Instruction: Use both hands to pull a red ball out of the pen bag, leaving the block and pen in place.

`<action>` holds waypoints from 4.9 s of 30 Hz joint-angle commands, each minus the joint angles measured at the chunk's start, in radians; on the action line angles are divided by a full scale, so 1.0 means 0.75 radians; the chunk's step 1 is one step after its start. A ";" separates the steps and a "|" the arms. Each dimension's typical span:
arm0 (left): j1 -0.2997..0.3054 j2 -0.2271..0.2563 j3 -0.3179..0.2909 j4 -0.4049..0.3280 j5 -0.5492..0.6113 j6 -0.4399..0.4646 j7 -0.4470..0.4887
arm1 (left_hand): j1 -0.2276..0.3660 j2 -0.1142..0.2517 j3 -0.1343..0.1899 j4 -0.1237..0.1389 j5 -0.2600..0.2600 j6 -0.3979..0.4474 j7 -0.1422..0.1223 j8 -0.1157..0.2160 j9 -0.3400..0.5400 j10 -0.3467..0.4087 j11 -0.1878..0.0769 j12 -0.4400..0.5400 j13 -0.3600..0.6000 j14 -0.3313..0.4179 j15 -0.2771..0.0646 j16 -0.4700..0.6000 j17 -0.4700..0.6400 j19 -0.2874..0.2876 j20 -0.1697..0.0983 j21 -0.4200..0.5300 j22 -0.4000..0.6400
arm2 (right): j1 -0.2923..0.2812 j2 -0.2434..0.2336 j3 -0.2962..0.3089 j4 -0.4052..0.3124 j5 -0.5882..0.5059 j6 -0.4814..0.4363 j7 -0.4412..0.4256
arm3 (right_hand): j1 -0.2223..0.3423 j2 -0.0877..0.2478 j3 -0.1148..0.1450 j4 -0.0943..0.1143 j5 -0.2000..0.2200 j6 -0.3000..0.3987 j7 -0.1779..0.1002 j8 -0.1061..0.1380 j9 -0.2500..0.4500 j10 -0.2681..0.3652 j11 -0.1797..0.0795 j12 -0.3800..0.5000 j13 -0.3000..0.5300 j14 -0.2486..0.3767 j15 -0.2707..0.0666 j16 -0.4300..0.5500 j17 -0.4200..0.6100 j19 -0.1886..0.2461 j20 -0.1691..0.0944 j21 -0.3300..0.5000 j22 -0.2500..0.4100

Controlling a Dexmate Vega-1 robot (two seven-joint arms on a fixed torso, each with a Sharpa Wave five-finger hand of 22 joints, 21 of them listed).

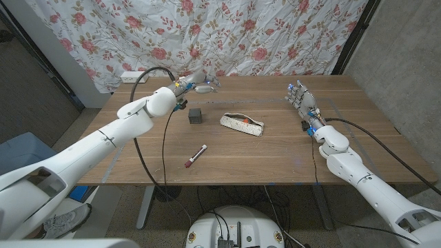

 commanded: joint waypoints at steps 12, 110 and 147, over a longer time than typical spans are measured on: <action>-0.067 -0.060 0.147 -0.034 0.491 0.043 -0.003 | 0.154 -0.052 -0.076 0.007 0.005 0.167 -0.012 0.001 0.002 0.131 -0.024 0.000 0.007 0.104 -0.140 0.011 0.006 0.080 -0.021 0.011 0.007 | -0.019 -0.009 0.011 -0.018 0.030 -0.031 0.001 | 0.002 0.027 0.005 -0.013 0.013 0.016 -0.004 0.010 -0.001 -0.003 -0.002 0.009 -0.002 0.003 0.006 0.012 -0.010 0.016 0.001 0.010 0.004; -0.216 -0.293 0.439 0.346 0.826 -0.053 0.030 | 0.312 -0.056 -0.226 0.028 0.003 0.425 -0.020 0.000 0.021 0.287 -0.062 -0.022 0.007 0.215 -0.188 0.011 0.009 0.124 -0.039 0.003 0.011 | -0.067 -0.033 0.021 -0.074 0.059 -0.104 -0.027 | -0.012 0.060 0.002 -0.048 0.008 0.083 -0.019 0.016 0.000 0.005 -0.002 0.015 -0.008 0.000 0.031 0.031 -0.054 0.010 0.030 0.010 0.005; -0.274 -0.301 0.478 0.453 0.811 -0.142 0.050 | 0.343 -0.041 -0.250 0.024 0.004 0.440 -0.022 -0.017 0.020 0.314 -0.066 -0.027 0.007 0.232 -0.198 0.010 0.007 0.146 -0.043 0.009 0.011 | -0.073 -0.041 0.024 -0.091 0.063 -0.133 -0.044 | -0.015 0.068 0.002 -0.056 0.008 0.094 -0.024 0.014 0.000 0.004 0.000 0.015 -0.008 -0.002 0.032 0.033 -0.063 0.009 0.035 0.011 0.005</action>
